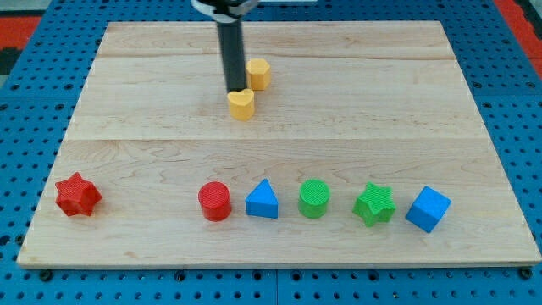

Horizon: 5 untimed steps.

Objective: Touch the blue cube

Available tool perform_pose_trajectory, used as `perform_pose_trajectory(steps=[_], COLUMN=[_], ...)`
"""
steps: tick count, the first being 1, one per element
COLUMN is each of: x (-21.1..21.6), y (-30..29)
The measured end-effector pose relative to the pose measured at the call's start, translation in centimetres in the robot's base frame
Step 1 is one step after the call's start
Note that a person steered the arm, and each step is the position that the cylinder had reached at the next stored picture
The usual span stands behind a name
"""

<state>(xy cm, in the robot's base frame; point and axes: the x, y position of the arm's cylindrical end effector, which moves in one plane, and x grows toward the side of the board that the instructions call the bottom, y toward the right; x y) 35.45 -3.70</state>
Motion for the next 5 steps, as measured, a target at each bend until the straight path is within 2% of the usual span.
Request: perform_pose_trajectory(steps=[2,3,4,5], x=[0.1,4.8,11.2,13.8], y=[6.2,10.2,12.6,21.4])
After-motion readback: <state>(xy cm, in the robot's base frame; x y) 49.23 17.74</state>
